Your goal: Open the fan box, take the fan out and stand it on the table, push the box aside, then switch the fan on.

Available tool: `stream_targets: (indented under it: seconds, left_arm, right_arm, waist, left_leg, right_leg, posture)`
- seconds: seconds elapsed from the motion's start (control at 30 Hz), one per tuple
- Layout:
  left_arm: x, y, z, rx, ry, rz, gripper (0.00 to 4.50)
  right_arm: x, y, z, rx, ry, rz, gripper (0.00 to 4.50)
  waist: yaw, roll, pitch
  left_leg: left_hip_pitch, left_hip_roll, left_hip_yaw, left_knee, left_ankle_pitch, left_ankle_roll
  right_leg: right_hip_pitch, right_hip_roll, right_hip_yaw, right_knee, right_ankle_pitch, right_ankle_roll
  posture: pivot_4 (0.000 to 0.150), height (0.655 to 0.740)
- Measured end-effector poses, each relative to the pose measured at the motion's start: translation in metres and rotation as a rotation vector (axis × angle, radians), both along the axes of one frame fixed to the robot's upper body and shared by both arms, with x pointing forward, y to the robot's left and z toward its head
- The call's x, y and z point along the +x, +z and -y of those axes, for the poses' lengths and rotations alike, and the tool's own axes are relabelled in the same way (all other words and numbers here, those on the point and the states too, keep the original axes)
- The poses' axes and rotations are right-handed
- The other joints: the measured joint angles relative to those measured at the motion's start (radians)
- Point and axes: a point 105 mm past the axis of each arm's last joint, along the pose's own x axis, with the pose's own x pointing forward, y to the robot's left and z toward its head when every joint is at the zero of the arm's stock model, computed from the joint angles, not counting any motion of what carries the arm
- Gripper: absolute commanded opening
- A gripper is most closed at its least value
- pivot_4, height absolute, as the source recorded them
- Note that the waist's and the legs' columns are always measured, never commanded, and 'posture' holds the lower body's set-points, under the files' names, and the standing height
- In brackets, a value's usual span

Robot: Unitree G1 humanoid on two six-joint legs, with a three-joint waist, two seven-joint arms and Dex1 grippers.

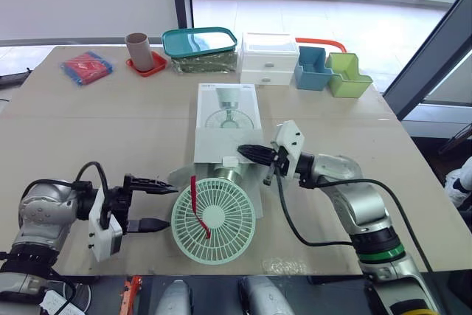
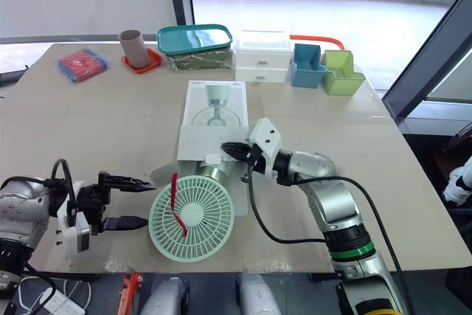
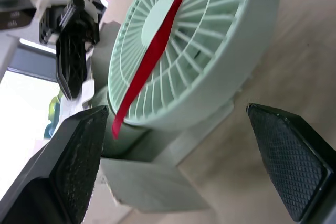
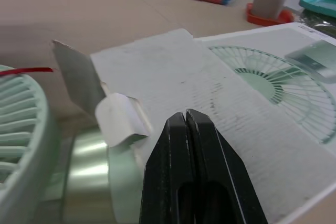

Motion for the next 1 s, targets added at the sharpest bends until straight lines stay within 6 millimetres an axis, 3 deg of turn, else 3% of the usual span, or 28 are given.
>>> stream_targets:
  seconds: [0.37,0.67,1.0]
  left_arm:
    - [-0.013,-0.011,0.026,-0.054,-0.098,0.131,4.47]
    - [-0.016,-0.019,0.038,-0.064,-0.127,0.178,4.47]
    - [-0.013,-0.026,0.046,-0.084,-0.101,0.238,4.47]
  right_arm:
    - [-0.012,0.0,0.004,-0.004,0.073,-0.009,0.0]
    - [-0.047,0.005,0.008,-0.006,0.23,-0.035,0.0]
    - [-0.051,0.004,0.014,-0.002,0.199,-0.036,0.0]
  waist:
    - [0.001,0.0,0.0]
    - [0.002,0.001,0.0]
    - [0.002,0.0,0.0]
  left_leg:
    - [0.0,-0.001,-0.001,0.001,0.0,0.0]
    - [0.001,-0.002,-0.002,0.002,0.0,0.0]
    - [0.001,-0.002,-0.002,0.003,0.0,0.0]
  right_leg:
    - [0.0,0.0,0.0,0.002,0.0,0.001]
    - [0.0,0.0,0.0,0.005,-0.001,0.001]
    - [0.001,0.0,0.0,0.007,-0.001,0.002]
  posture:
    - [0.15,0.74]
    - [0.15,0.74]
    - [0.15,0.74]
